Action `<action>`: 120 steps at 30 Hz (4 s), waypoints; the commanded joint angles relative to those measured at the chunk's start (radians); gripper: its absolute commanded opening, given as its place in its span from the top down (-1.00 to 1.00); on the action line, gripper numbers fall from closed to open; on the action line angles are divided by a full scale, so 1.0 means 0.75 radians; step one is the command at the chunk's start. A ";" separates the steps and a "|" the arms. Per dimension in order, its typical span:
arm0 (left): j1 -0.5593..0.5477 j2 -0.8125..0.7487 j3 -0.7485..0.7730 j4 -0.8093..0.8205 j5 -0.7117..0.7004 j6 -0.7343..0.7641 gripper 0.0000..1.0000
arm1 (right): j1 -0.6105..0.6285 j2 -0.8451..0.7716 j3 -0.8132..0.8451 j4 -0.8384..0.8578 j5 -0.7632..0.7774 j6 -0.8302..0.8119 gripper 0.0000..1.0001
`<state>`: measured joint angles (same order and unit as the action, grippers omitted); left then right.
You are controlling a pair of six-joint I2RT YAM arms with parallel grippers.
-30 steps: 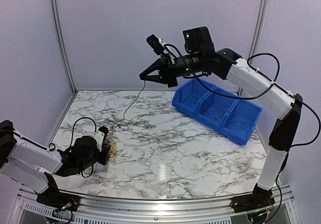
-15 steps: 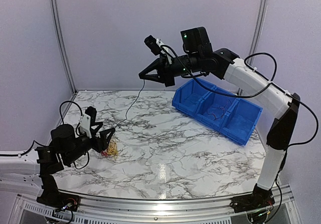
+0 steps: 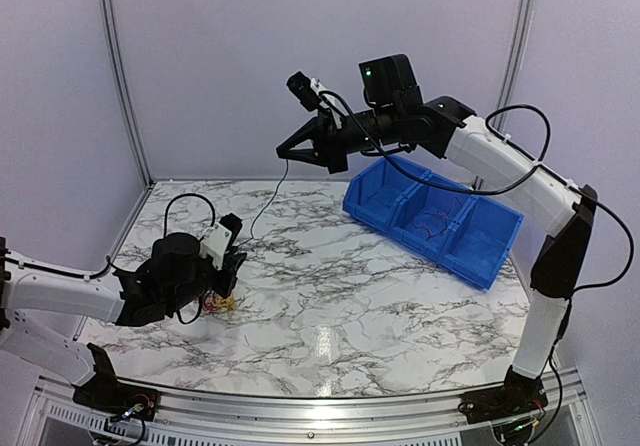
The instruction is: Untangle the cables
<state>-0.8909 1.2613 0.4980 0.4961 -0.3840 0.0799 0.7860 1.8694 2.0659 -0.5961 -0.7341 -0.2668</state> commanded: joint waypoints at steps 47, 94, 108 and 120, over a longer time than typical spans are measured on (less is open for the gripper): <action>0.187 0.679 -0.213 0.380 -0.072 -0.431 0.71 | -1.218 -0.318 0.364 0.436 -0.232 0.442 1.00; 0.185 0.360 -0.245 0.228 -0.103 -0.487 0.45 | -0.949 0.418 0.140 0.594 0.275 -0.050 1.00; 0.184 0.371 -0.250 0.230 -0.110 -0.517 0.39 | -0.904 0.225 0.082 0.557 0.150 0.006 1.00; 0.182 0.335 -0.281 0.230 -0.120 -0.526 0.35 | -0.800 0.118 0.145 0.553 0.221 0.026 1.00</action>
<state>-0.7582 1.5337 0.3027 0.6956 -0.4549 -0.3080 0.1982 1.9591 2.1563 -0.1726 -0.6254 -0.2508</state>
